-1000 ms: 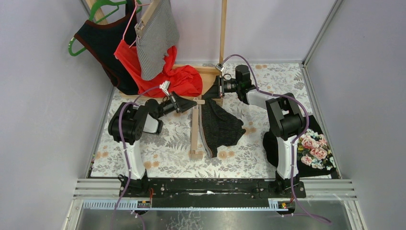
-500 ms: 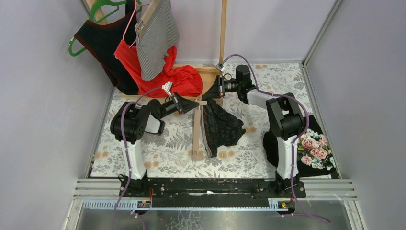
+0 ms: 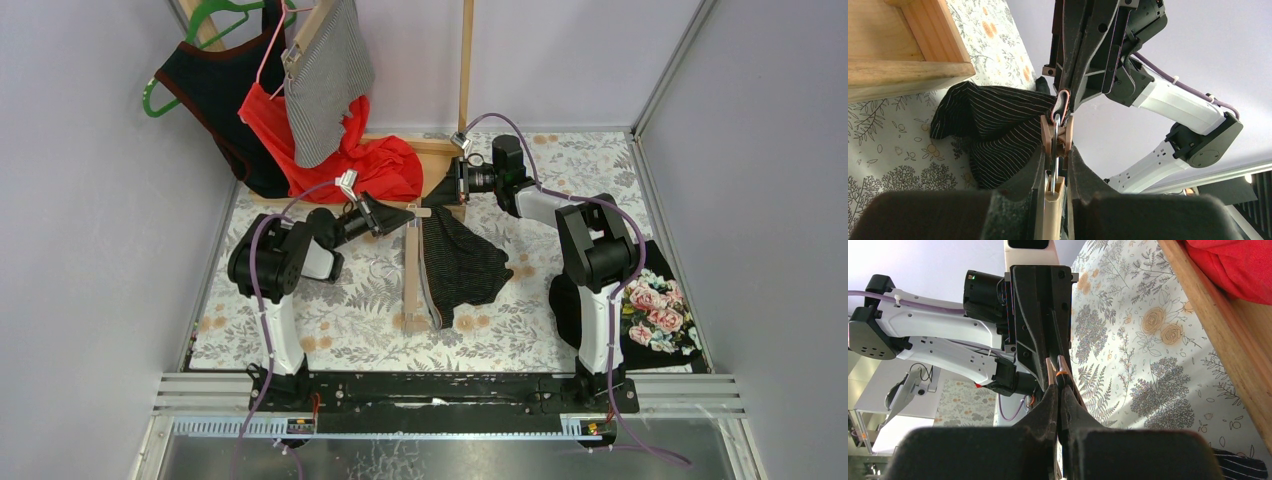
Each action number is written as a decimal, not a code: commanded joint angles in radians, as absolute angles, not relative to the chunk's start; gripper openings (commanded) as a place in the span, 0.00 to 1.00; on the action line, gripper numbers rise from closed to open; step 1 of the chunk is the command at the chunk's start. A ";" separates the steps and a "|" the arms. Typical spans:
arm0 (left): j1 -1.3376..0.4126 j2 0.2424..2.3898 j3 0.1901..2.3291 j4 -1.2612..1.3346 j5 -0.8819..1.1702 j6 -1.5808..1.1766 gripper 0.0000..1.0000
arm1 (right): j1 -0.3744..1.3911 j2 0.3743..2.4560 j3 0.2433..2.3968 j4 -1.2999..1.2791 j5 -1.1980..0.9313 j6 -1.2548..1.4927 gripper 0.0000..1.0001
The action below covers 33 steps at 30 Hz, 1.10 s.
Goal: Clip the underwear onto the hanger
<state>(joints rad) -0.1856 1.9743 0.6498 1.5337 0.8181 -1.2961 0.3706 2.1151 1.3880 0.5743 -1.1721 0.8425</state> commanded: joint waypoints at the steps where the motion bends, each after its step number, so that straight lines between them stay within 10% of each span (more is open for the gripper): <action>1: -0.188 1.949 0.644 1.618 0.787 -1.287 0.00 | 0.362 2.099 1.408 0.621 -1.184 0.848 0.00; 13: -0.194 1.966 0.658 1.618 0.776 -1.302 0.01 | 0.363 2.112 1.407 0.669 -1.184 0.889 0.00; 21: -0.195 1.974 0.656 1.618 0.767 -1.312 0.48 | 0.362 2.113 1.410 0.673 -1.183 0.890 0.00; 33: -0.195 1.984 0.660 1.618 0.756 -1.326 0.56 | 0.362 2.115 1.408 0.687 -1.177 0.907 0.00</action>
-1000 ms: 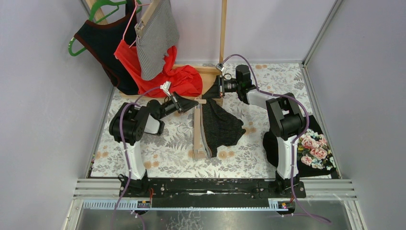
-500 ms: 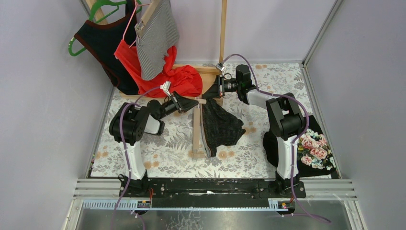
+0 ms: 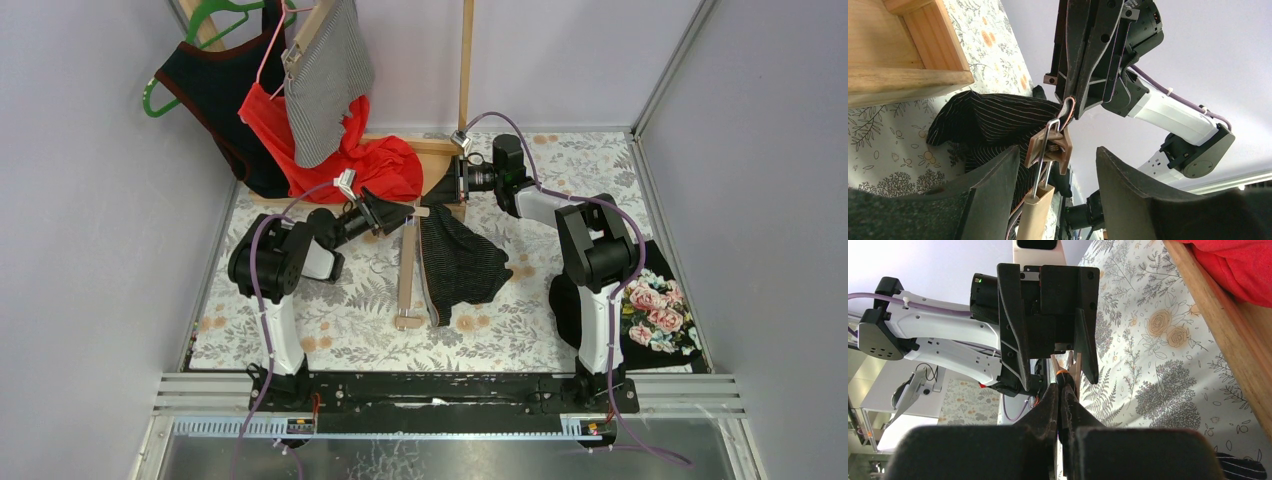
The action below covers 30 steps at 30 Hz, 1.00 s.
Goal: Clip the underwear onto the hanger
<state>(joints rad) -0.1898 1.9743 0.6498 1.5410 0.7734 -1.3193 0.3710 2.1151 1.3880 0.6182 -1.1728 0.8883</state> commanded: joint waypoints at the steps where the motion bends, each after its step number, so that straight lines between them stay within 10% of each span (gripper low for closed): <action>1: -0.194 1.986 0.663 1.618 0.754 -1.328 0.54 | 0.362 2.119 1.410 0.687 -1.177 0.909 0.02; 8: -0.195 2.013 0.680 1.619 0.747 -1.350 0.53 | 0.348 2.132 1.420 0.705 -1.139 0.920 0.44; 30: -0.106 2.202 0.667 1.615 0.713 -1.415 0.58 | 0.331 1.798 1.172 0.293 -0.570 0.418 0.52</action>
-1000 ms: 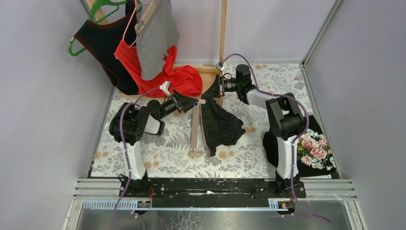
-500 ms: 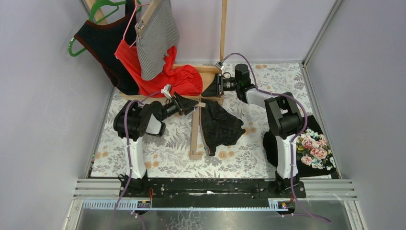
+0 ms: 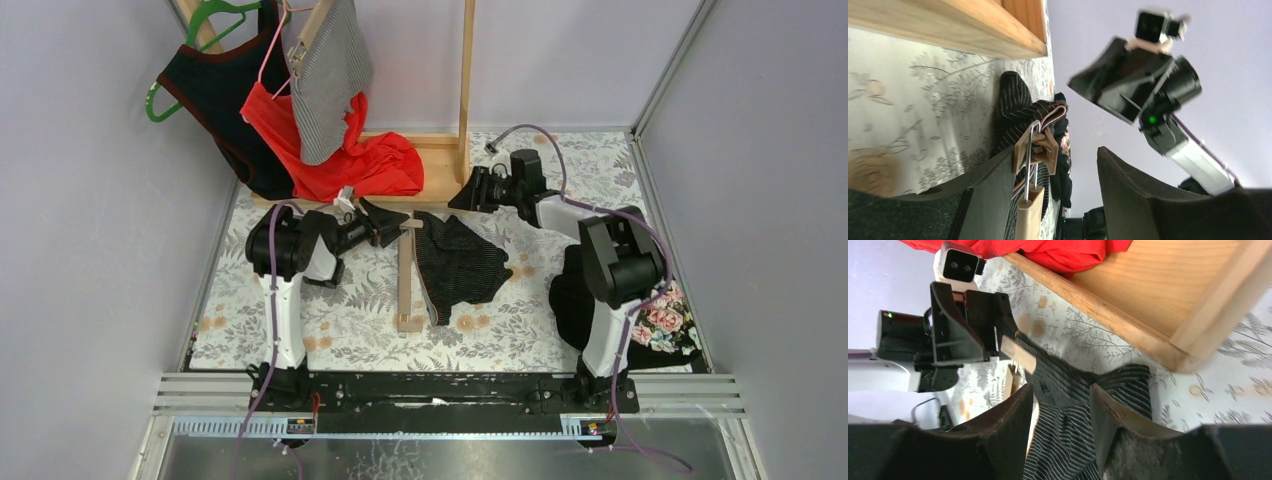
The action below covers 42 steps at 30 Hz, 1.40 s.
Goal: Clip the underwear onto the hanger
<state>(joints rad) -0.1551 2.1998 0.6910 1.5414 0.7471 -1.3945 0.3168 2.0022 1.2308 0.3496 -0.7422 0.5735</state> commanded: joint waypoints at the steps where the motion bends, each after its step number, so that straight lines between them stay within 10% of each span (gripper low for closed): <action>1: -0.094 2.200 0.659 1.615 0.710 -1.419 0.59 | 0.336 1.765 1.152 0.261 -0.548 0.393 0.54; 20: -0.037 1.985 0.535 1.272 0.596 -1.279 0.72 | 0.699 1.532 0.998 0.028 -0.284 0.204 0.63; 42: -0.051 1.956 0.585 1.329 0.684 -1.310 0.73 | 0.862 1.863 1.049 0.304 -0.434 0.401 0.66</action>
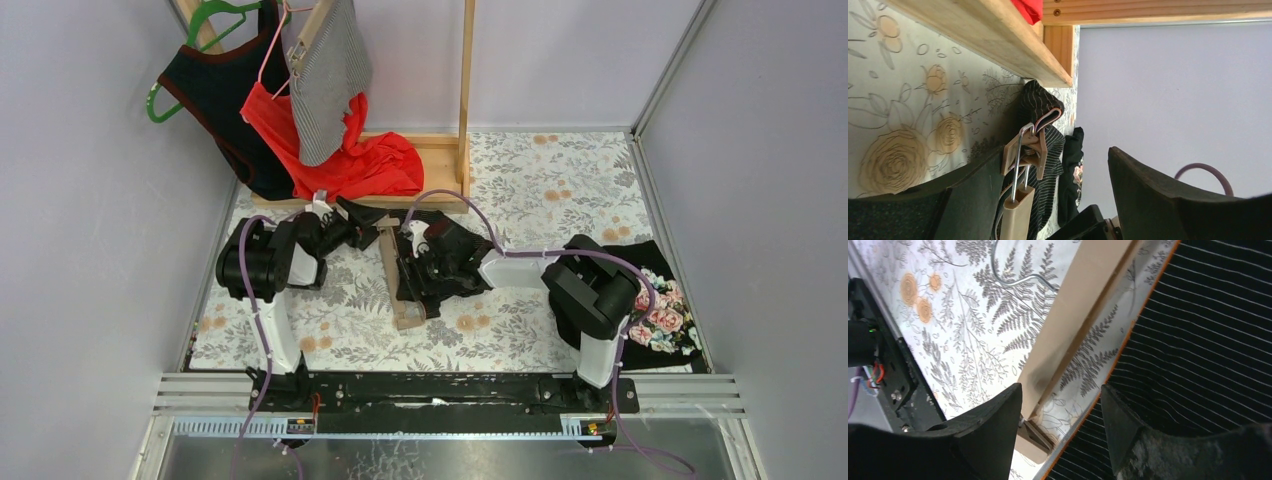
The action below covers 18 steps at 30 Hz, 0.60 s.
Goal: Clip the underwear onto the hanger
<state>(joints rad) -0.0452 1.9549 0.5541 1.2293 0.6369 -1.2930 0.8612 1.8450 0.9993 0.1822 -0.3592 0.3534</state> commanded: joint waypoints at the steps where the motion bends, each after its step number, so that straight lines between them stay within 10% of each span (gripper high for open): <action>1: -0.052 1.958 0.588 1.340 0.693 -1.316 0.73 | 0.861 1.874 1.052 0.319 -0.452 0.412 0.66; 18: -0.068 1.985 0.623 1.480 0.754 -1.394 0.73 | 0.833 1.969 0.949 0.721 -0.591 0.670 0.51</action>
<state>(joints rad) -0.0605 1.9682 0.5953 1.3624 0.7280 -1.3739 0.8566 1.9644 0.9958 0.5003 -0.5369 0.5552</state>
